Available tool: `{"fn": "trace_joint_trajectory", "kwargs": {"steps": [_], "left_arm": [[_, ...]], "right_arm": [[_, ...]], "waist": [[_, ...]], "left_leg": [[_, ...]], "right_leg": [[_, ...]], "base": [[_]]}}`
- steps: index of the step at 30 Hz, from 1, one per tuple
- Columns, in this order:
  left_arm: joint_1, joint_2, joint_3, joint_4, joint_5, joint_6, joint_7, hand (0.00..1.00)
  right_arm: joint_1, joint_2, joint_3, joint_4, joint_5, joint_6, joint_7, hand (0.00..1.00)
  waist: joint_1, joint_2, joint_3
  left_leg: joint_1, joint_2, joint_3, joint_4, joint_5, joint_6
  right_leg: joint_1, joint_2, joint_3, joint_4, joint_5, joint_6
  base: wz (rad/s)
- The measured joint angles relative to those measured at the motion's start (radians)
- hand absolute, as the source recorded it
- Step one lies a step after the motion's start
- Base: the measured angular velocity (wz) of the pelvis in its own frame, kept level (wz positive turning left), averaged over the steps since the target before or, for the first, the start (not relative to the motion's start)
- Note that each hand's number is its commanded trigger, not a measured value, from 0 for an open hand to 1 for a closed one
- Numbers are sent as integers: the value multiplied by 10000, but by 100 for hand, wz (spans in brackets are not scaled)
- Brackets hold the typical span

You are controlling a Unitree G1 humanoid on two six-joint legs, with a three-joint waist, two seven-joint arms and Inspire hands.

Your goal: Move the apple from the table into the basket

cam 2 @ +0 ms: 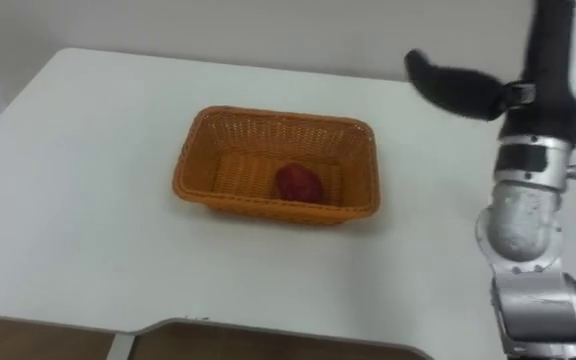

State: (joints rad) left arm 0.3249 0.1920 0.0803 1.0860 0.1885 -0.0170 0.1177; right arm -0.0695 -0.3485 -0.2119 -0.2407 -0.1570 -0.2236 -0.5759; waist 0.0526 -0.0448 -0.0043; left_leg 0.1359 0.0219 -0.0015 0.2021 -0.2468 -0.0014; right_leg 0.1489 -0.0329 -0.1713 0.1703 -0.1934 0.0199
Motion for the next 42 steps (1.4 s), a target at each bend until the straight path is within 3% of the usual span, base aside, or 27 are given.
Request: {"fn": "trace_joint_trajectory", "kwargs": {"steps": [6, 9, 16, 18, 20, 24, 29, 35, 39, 42], "left_arm": [[201, -15, 508, 163, 16, -137, 87, 0], [262, -19, 650, 137, 15, -16, 123, 0], [200, -42, 709, 100, -11, 169, 535, 0], [166, -114, 712, 25, -13, 173, 707, 0], [138, -153, 707, 30, -26, 227, 712, 0], [77, -226, 728, -131, 5, 345, 717, 0], [22, -453, 820, -50, 21, 460, 648, 0], [-130, -483, 803, -44, -4, 535, 423, 0], [-167, -465, 513, -44, 5, 587, 379, 0], [-252, -412, 125, -54, 0, 599, 261, 0]], "right_arm": [[188, -122, -1721, 350, 308, -164, -1880, 0], [718, -124, -2493, 551, 1124, -174, -2678, 0], [2010, 5, -2868, 3111, 4567, -8, -3701, 0], [2402, 208, -2838, 4385, 5502, 82, -3749, 0], [2531, 416, -2743, 5380, 5974, 110, -3729, 0], [2872, 1032, -2357, 8671, 6636, 534, -3213, 0], [3152, 1681, -1398, 11745, 6693, 1003, -2030, 0], [3192, 1708, 3, 13650, 6332, 1407, -150, 0], [3099, 1712, 1348, 13939, 4784, 1733, 1494, 0], [2824, 1748, 2017, 14087, 4435, 2001, 2537, 0]], "waist": [[-474, -191, 38], [-630, -239, -13], [-1003, -183, -8], [-1011, -121, 11], [-1032, 71, 3], [-1025, 234, -33], [-943, 212, -24], [-751, 197, 31], [-700, 260, 40], [-686, 303, 71]], "left_leg": [[84, 1, 13, -46, 1, -1], [-20, 0, 43, -47, -2, -2], [-44, 17, 173, -50, -2, -2], [-73, 22, 290, -69, -2, -1], [-89, 21, 344, -99, -2, 0], [-60, 27, 384, -125, 2, 4], [0, 7, 444, -119, 2, 5], [-9, -1, 460, -95, 0, 5], [-53, 24, 520, -140, -1, 4], [-63, 23, 510, -139, -1, 4]], "right_leg": [[57, -1, 16, -1, -3, 3], [-39, 2, 56, 7, -1, 3], [-134, 3, 131, 40, 9, -8], [-260, 10, 261, 113, 8, -7], [-330, 10, 331, 152, 6, -5], [-342, 14, 373, 152, -3, -3], [-298, 2, 502, 136, -32, 17], [-386, 12, 570, 146, -32, 22], [-437, 49, 640, 152, -27, 14], [-424, 46, 628, 158, -24, 12]], "base": [[0], [-1], [-4], [-14], [-11], [-2], [-4], [-1], [-4], [0]]}}
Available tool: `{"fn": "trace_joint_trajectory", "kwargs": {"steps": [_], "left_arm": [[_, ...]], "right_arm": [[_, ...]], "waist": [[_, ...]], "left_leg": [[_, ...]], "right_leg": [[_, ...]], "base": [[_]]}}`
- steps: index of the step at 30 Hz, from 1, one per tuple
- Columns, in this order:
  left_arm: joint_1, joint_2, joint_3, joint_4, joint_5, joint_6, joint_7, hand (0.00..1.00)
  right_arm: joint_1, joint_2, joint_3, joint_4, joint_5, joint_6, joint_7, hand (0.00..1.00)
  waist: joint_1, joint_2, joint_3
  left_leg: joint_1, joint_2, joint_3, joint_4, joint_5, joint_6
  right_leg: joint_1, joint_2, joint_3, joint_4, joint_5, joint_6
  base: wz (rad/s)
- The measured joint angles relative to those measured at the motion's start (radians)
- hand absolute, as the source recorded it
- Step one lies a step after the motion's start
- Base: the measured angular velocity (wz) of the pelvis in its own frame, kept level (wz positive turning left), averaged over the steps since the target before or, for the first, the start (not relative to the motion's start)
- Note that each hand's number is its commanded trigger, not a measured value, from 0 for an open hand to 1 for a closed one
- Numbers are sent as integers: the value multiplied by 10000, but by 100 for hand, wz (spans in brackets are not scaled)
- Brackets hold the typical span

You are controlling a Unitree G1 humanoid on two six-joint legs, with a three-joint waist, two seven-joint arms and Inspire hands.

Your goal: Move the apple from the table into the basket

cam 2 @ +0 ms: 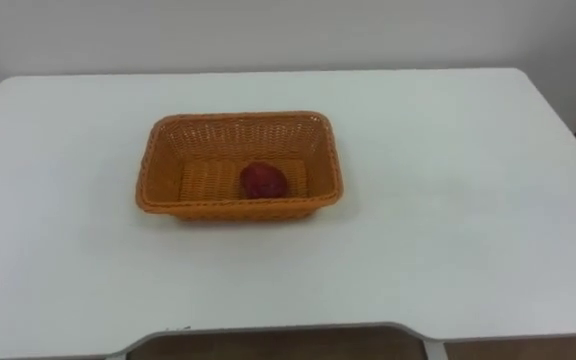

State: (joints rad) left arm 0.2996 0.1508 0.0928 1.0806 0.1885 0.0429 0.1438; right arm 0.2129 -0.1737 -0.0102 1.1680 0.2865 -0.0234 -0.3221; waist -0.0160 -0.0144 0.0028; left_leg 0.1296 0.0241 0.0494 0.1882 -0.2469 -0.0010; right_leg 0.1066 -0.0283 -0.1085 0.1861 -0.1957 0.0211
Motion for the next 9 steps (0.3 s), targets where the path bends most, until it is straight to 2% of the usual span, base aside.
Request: {"fn": "trace_joint_trajectory", "kwargs": {"steps": [9], "left_arm": [[-126, -50, -643, 155, 25, 91, -10, 0]], "right_arm": [[-513, 101, 998, 177, -440, 41, 2193, 0]], "waist": [[60, 32, 37]], "left_leg": [[38, -4, -6, 35, -1, 0]], "right_leg": [[119, -39, -168, -36, 0, 0]], "base": [[3]]}}
